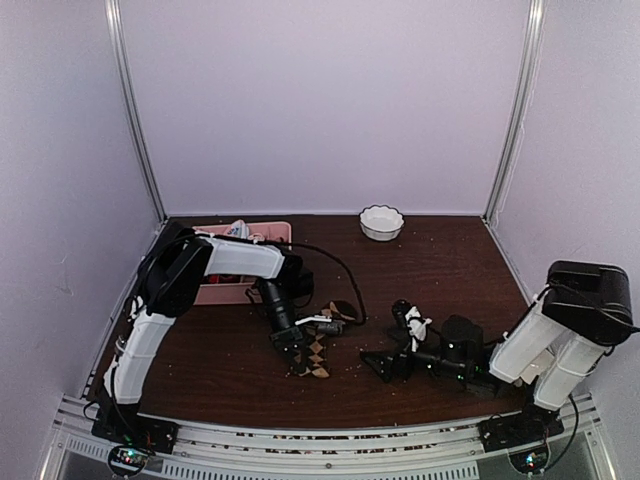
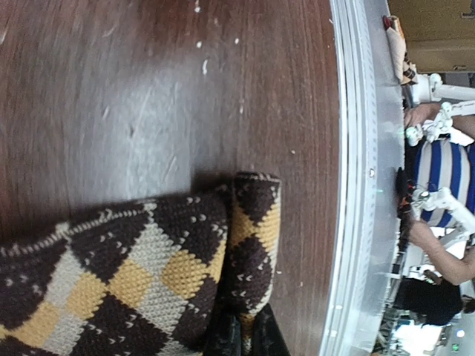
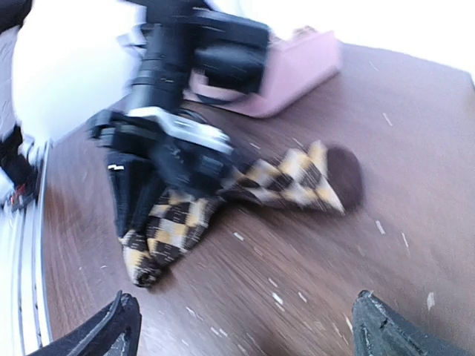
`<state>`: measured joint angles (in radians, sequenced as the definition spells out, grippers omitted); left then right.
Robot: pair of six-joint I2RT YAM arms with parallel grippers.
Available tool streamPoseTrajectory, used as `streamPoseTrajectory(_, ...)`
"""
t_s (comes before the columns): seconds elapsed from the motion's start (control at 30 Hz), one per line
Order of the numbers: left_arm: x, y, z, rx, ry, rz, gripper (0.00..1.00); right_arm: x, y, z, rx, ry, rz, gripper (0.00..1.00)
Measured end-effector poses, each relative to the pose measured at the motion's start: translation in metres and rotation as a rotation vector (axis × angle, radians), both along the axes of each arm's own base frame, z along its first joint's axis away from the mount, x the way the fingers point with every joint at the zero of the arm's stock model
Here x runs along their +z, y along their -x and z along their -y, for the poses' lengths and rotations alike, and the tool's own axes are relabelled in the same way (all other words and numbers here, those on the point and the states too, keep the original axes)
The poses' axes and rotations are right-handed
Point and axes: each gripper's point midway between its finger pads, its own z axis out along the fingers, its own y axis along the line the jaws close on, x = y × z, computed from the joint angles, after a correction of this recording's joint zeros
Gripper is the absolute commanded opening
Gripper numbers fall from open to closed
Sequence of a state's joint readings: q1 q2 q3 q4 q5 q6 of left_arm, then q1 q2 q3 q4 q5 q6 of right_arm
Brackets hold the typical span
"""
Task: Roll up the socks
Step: Roll the sock at the center of the board.
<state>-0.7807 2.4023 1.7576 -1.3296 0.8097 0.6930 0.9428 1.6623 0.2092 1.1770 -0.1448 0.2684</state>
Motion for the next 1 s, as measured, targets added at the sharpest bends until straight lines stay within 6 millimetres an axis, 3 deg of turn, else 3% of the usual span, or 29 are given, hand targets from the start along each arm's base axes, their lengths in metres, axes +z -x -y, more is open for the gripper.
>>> streamPoseTrajectory(0.1, -0.001, 0.0, -0.003, 0.019, -0.016, -0.041, 0.0, 0.011, 0.008, -0.017, 0.066, 0.074, 0.102, 0.88)
streamPoseTrajectory(0.23, -0.001, 0.0, -0.003, 0.03, -0.034, -0.077, 0.0, -0.005, 0.024, -0.03, 0.182, 0.216, 0.155, 0.66)
streamPoseTrajectory(0.37, -0.002, 0.0, -0.002, 0.044, -0.051, -0.103, 0.0, -0.022, 0.041, -0.05, 0.307, 0.347, 0.194, 0.64)
streamPoseTrajectory(0.57, -0.002, 0.0, -0.003, 0.058, -0.074, -0.111, 0.0, -0.029, 0.067, -0.084, 0.476, 0.44, 0.299, 0.57)
streamPoseTrajectory(0.9, -0.002, -0.001, -0.003, 0.068, -0.092, -0.11, 0.0, -0.043, 0.053, -0.127, 0.561, 0.527, 0.382, 0.4)
streamPoseTrajectory(1.0, -0.003, -0.001, -0.003, 0.067, -0.094, -0.109, 0.02, -0.044, 0.049, -0.134, 0.568, 0.541, 0.402, 0.28)
